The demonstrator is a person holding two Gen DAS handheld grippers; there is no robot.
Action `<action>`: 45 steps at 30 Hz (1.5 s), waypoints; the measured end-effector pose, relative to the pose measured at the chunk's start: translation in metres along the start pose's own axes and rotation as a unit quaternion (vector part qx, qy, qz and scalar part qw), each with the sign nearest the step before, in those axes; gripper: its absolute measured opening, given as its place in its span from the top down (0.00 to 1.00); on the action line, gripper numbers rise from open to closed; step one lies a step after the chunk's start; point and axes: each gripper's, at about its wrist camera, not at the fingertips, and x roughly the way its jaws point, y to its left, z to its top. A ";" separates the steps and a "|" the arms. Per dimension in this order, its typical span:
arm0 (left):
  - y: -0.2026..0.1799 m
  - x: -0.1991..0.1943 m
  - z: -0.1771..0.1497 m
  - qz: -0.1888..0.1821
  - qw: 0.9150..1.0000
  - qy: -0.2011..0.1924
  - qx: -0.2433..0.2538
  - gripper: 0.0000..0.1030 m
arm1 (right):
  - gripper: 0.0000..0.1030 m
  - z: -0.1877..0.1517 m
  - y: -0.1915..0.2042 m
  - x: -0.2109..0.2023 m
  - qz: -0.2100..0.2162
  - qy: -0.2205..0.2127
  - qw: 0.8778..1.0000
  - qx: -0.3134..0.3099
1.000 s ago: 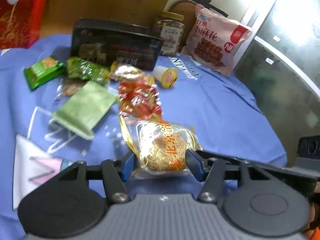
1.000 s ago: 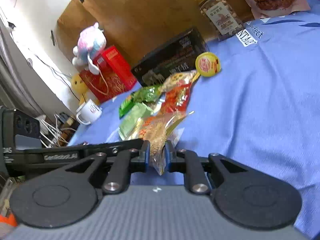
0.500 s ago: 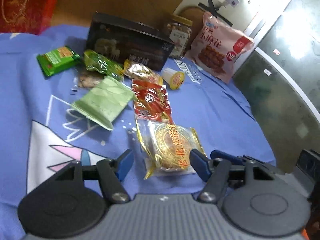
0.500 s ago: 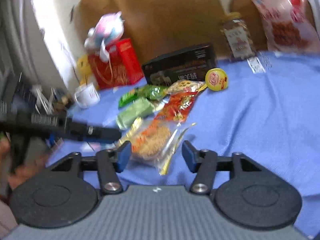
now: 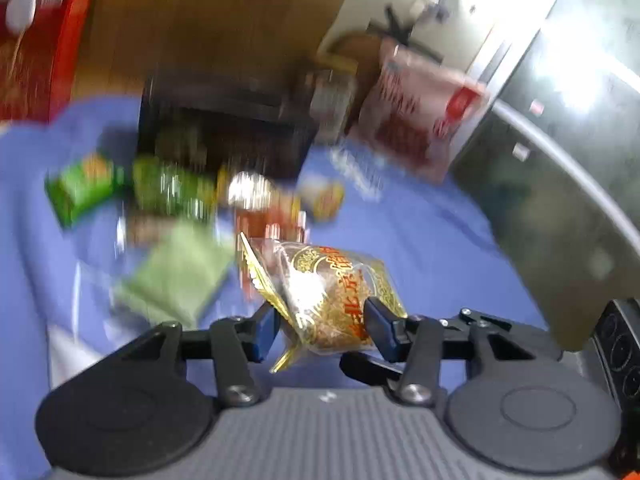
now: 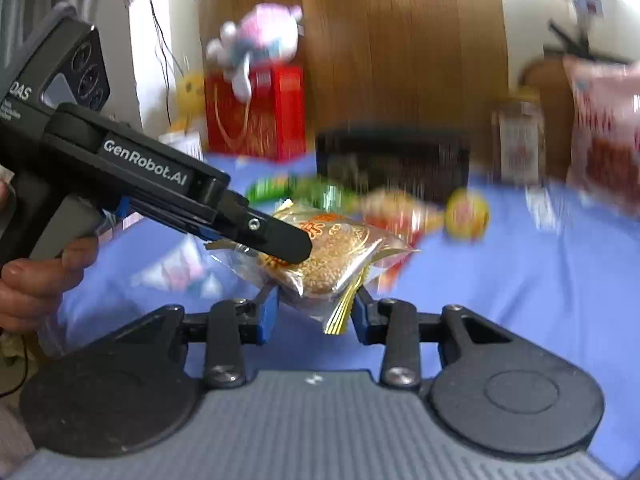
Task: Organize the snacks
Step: 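Carry the pastry bag into the black tin box and open the gripper, then grasp the green leaf-print bag with the right gripper and lift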
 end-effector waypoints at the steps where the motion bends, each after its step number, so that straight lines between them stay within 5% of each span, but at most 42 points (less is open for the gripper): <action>1: 0.001 -0.002 0.012 -0.002 1.000 -0.012 0.005 0.56 | 0.60 0.009 -0.003 0.002 0.001 -0.010 1.000 -0.003; 7: 0.027 0.017 0.090 0.010 0.998 -0.067 -0.003 0.55 | 0.60 0.075 -0.034 0.054 0.003 -0.050 0.999 -0.012; 12: 0.064 0.069 0.150 0.023 0.997 -0.061 -0.037 0.55 | 0.60 0.124 -0.077 0.121 0.009 -0.020 1.000 0.018; 22: 0.101 0.136 0.179 0.086 0.994 -0.051 -0.039 0.54 | 0.52 0.135 -0.102 0.203 -0.057 0.029 0.998 0.009; 28: 0.095 0.093 0.171 0.085 0.992 -0.087 -0.017 0.53 | 0.51 0.139 -0.103 0.177 -0.053 -0.014 0.998 0.032; 32: 0.098 0.049 0.145 0.084 0.991 -0.098 -0.024 0.51 | 0.52 0.123 -0.095 0.136 0.000 -0.026 0.997 0.067; 37: 0.114 0.020 0.094 0.083 0.993 -0.048 -0.064 0.51 | 0.53 0.078 -0.071 0.111 0.072 0.026 0.992 0.104; 42: 0.120 0.007 0.036 0.053 0.993 -0.002 -0.104 0.51 | 0.53 0.050 -0.045 0.114 0.096 0.068 0.987 0.106; 45: 0.122 0.000 0.004 0.026 0.990 0.023 -0.135 0.54 | 0.66 0.041 -0.039 0.120 0.112 0.091 0.983 0.116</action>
